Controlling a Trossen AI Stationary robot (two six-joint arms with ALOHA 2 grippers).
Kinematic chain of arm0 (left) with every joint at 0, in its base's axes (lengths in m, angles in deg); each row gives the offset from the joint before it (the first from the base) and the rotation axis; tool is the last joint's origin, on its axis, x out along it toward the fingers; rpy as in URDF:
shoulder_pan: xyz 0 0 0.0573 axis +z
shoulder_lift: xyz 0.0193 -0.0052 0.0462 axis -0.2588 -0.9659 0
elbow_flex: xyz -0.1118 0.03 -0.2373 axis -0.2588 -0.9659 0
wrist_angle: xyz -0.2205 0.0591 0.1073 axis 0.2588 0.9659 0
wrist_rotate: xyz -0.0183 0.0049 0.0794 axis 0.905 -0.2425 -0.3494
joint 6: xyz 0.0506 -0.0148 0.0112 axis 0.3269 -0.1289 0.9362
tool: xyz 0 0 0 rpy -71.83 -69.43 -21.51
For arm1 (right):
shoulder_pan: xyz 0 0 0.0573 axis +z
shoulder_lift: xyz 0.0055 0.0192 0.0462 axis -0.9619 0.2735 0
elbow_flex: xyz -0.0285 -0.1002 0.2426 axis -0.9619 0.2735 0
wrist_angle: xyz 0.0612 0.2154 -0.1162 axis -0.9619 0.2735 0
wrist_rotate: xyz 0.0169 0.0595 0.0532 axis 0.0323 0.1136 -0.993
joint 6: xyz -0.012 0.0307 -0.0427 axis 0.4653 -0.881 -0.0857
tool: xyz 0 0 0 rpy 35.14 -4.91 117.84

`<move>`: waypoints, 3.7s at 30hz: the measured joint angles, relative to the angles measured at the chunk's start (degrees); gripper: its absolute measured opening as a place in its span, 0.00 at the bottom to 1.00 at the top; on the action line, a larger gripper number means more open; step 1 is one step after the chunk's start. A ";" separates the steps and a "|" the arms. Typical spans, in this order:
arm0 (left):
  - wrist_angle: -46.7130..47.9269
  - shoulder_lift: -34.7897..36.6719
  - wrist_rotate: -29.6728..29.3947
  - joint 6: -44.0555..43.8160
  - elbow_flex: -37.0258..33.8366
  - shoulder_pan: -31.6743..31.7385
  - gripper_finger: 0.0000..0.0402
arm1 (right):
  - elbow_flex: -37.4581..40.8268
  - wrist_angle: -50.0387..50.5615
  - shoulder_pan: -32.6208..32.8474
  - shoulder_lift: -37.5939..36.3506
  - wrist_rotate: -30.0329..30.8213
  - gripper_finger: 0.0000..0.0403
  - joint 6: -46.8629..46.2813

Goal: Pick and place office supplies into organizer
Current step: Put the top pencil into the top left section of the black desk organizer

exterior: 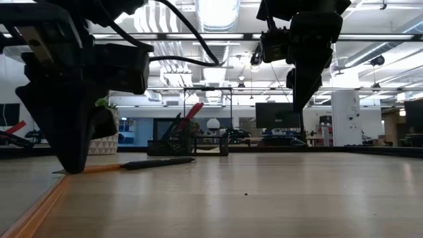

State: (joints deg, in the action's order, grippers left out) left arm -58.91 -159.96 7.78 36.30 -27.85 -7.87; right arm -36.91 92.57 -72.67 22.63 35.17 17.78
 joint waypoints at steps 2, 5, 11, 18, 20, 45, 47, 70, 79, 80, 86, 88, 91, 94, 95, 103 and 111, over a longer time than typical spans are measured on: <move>-0.13 -0.07 -0.03 0.02 0.00 0.01 0.00 | 0.00 -0.02 0.00 0.00 0.01 0.57 0.00; -0.34 -0.78 0.13 0.20 -0.02 -0.01 0.00 | 0.00 -0.02 0.00 0.00 0.04 0.57 0.00; -0.98 -2.00 0.97 0.47 0.02 0.00 0.00 | 0.00 -0.01 0.00 0.00 0.02 0.57 -0.30; -1.59 -2.16 0.85 0.55 0.02 -0.01 0.00 | 0.04 -0.21 0.07 -0.48 2.56 0.57 -0.37; -1.50 -2.13 0.44 0.52 0.02 0.03 0.00 | 0.04 -0.65 0.07 -1.78 5.43 0.57 -0.31; 13.71 5.14 8.64 -15.68 -0.13 1.24 0.00 | 0.04 -2.31 4.23 -7.24 16.48 0.57 -12.27; 10.87 5.66 9.01 -20.28 0.02 1.00 0.00 | 0.04 -2.83 4.45 -6.45 17.47 0.57 -14.92; 2.80 5.25 3.08 -27.68 -4.26 -0.77 0.00 | 0.02 -6.49 5.46 -4.99 17.80 0.57 -22.55; 2.87 5.25 2.26 -28.61 -4.45 -1.63 0.00 | 0.02 -6.45 5.44 -4.98 18.94 0.57 -21.69; 2.91 5.25 2.26 -28.65 -4.49 -1.71 0.00 | 0.02 -6.45 5.44 -4.98 18.99 0.57 -21.54; 3.03 5.25 1.22 -30.00 -4.52 -1.95 0.00 | 0.02 -6.40 5.42 -4.98 19.02 0.57 -21.44; 3.01 5.17 0.75 -30.05 -4.52 -1.99 0.00 | 0.02 -6.40 5.40 -4.98 19.04 0.57 -21.27; 2.84 4.44 0.47 -30.05 -4.52 -2.16 0.00 | 0.02 -6.38 5.40 -4.98 19.13 0.57 -21.26; 2.36 3.62 0.44 -30.16 -4.34 -2.65 0.00 | 0.02 -6.20 5.40 -4.98 19.30 0.57 -21.27; 2.32 3.50 0.48 -30.14 -4.25 -2.89 0.00 | 0.02 -6.16 5.40 -4.98 19.30 0.57 -21.27; 2.42 3.48 -0.10 -30.23 -4.31 -3.65 0.00 | 0.02 -4.00 5.52 -4.98 18.99 0.57 -19.12; 2.78 3.45 -0.61 -30.21 -4.40 -3.90 0.00 | 0.02 -4.46 9.75 -5.05 10.87 0.57 -10.47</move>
State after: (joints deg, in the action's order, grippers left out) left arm -56.13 -156.50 7.17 6.10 -32.25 -11.76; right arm -36.89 88.11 -62.92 17.58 46.04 7.31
